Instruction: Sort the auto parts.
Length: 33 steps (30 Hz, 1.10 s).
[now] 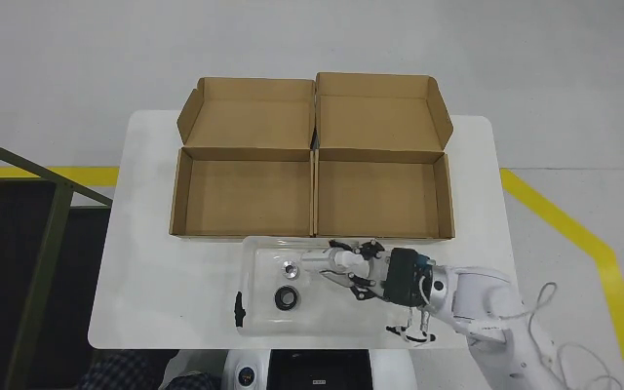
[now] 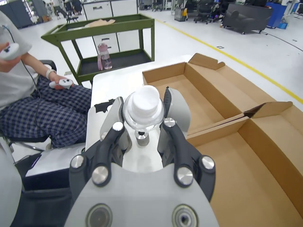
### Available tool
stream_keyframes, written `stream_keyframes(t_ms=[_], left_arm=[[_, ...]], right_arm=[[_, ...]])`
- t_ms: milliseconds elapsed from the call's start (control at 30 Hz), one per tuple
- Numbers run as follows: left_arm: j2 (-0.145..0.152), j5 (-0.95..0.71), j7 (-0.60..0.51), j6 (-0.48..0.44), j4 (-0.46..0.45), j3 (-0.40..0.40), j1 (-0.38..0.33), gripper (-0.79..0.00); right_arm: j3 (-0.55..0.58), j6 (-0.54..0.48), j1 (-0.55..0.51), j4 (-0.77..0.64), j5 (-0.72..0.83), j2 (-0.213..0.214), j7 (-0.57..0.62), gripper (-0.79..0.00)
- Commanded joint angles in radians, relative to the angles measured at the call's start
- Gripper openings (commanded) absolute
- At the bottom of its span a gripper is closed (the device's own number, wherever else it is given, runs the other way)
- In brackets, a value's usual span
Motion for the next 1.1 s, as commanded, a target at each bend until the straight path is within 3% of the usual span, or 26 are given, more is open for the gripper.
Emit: stream_keyframes(t_ms=[0, 467, 1067], left_arm=[[0.0, 0.0, 0.0, 0.0, 0.0, 0.0, 0.0, 0.0], [0.0, 0.0, 0.0, 0.0, 0.0, 0.0, 0.0, 0.0], [0.0, 0.0, 0.0, 0.0, 0.0, 0.0, 0.0, 0.0]], right_arm=[[0.017, 0.013, 0.002, 0.009, 0.04, 0.0, -0.025, -0.785], [0.105, 0.052, 0.004, 0.055, 0.238, 0.001, -0.109, -0.785], [0.081, 0.1, 0.025, 0.057, 0.158, -0.004, -0.078, -0.785]])
